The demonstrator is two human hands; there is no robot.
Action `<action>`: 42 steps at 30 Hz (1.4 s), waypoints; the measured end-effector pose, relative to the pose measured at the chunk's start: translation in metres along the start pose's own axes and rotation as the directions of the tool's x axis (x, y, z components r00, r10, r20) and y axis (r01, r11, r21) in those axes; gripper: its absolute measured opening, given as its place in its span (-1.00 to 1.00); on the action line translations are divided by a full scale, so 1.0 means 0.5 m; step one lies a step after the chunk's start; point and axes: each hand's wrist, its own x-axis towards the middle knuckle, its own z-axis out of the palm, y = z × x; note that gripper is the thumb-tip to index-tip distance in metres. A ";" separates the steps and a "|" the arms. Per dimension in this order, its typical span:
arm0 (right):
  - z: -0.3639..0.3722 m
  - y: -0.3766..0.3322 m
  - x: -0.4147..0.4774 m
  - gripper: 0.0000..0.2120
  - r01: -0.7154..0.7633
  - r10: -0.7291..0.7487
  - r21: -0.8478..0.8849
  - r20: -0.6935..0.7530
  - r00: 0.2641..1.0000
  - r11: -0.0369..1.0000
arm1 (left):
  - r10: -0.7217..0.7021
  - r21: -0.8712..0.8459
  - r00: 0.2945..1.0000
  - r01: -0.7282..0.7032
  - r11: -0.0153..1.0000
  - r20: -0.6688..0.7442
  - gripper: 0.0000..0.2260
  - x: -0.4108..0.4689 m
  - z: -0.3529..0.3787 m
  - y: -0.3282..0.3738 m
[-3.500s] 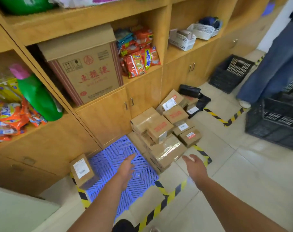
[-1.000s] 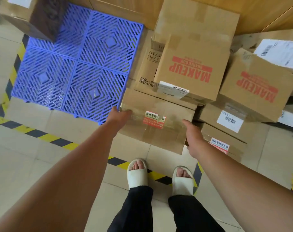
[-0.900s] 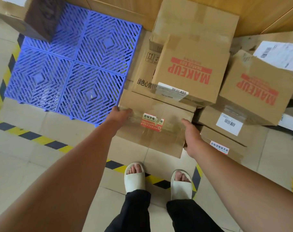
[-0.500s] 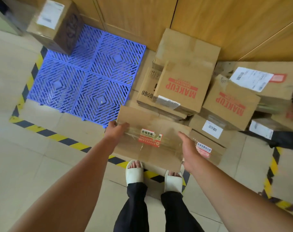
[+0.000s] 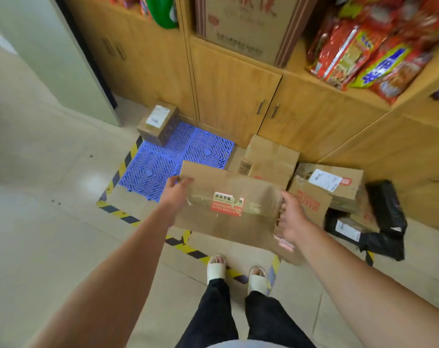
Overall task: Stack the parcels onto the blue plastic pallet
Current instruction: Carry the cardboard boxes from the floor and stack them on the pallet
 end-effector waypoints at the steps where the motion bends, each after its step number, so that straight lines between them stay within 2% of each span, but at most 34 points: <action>1: 0.003 -0.016 -0.019 -0.46 0.037 -0.037 0.020 -0.001 0.999 0.999 | 0.042 -0.039 0.999 -0.043 0.998 -0.023 -0.76 -0.019 -0.013 0.024; 4: 0.003 -0.044 -0.050 -0.41 0.093 -0.094 0.088 0.004 0.996 0.992 | 0.105 -0.126 0.990 -0.117 0.985 -0.097 -0.68 -0.062 -0.042 0.063; 8: 0.003 -0.059 -0.068 -0.39 0.100 -0.101 0.128 0.003 0.995 0.987 | 0.007 -0.210 0.994 -0.029 0.977 -0.105 -0.47 -0.092 -0.064 0.053; 11: 0.011 -0.073 -0.064 -0.47 0.116 -0.119 0.122 0.012 0.993 0.986 | -0.009 -0.210 0.987 -0.025 0.977 -0.160 -0.51 -0.099 -0.078 0.044; 12: 0.013 -0.076 -0.055 -0.40 0.121 -0.125 0.102 0.028 0.992 0.987 | -0.012 -0.211 0.983 -0.028 0.977 -0.184 -0.55 -0.102 -0.082 0.042; 14: 0.015 -0.076 -0.017 -0.11 0.132 -0.136 0.074 0.052 0.989 0.989 | -0.027 -0.221 0.980 -0.018 0.975 -0.199 -0.56 -0.106 -0.088 0.041; 15: 0.016 -0.074 0.002 -0.07 0.117 -0.122 0.065 0.075 0.990 0.991 | -0.036 -0.224 0.978 -0.011 0.975 -0.204 -0.54 -0.106 -0.092 0.040; 20: 0.072 -0.091 -0.007 -0.47 0.101 -0.107 0.047 0.140 0.984 0.994 | -0.017 -0.230 0.980 -0.029 0.973 -0.198 -0.66 -0.097 -0.142 0.028; 22: 0.099 -0.092 -0.013 -0.56 0.102 -0.106 0.038 0.141 0.984 0.994 | 0.002 -0.216 0.989 -0.035 0.976 -0.149 -0.61 -0.093 -0.176 0.028; 24: 0.125 -0.090 -0.022 -0.53 0.123 -0.130 0.061 0.121 0.984 0.991 | 0.012 -0.217 0.996 -0.030 0.976 -0.085 -0.49 -0.077 -0.218 0.027; 27: 0.173 -0.080 -0.009 -0.25 0.159 -0.162 0.081 0.033 0.986 0.984 | 0.057 -0.151 0.998 -0.054 0.987 0.012 -0.58 -0.052 -0.289 0.044; 28: 0.192 -0.077 -0.001 -0.26 0.173 -0.175 0.087 0.015 0.985 0.981 | 0.080 -0.132 0.996 -0.076 0.988 0.031 -0.60 -0.043 -0.312 0.051; 33: 0.331 -0.048 -0.045 -0.74 0.236 -0.230 0.087 -0.075 0.970 0.968 | 0.178 -0.165 0.980 -0.162 0.973 0.088 -0.63 0.018 -0.428 0.091; 35: 0.393 -0.031 -0.067 -0.86 0.263 -0.256 0.111 -0.073 0.964 0.958 | 0.192 -0.154 0.974 -0.172 0.973 0.121 -0.63 0.047 -0.484 0.100; 37: 0.448 -0.009 -0.086 -0.85 0.276 -0.268 0.099 -0.082 0.960 0.956 | 0.172 -0.136 0.976 -0.154 0.979 0.135 -0.62 0.072 -0.544 0.102; 42: 0.534 0.048 -0.108 -0.67 0.265 -0.261 0.028 -0.086 0.961 0.964 | 0.176 -0.058 0.967 -0.168 0.984 0.186 -0.60 0.125 -0.659 0.107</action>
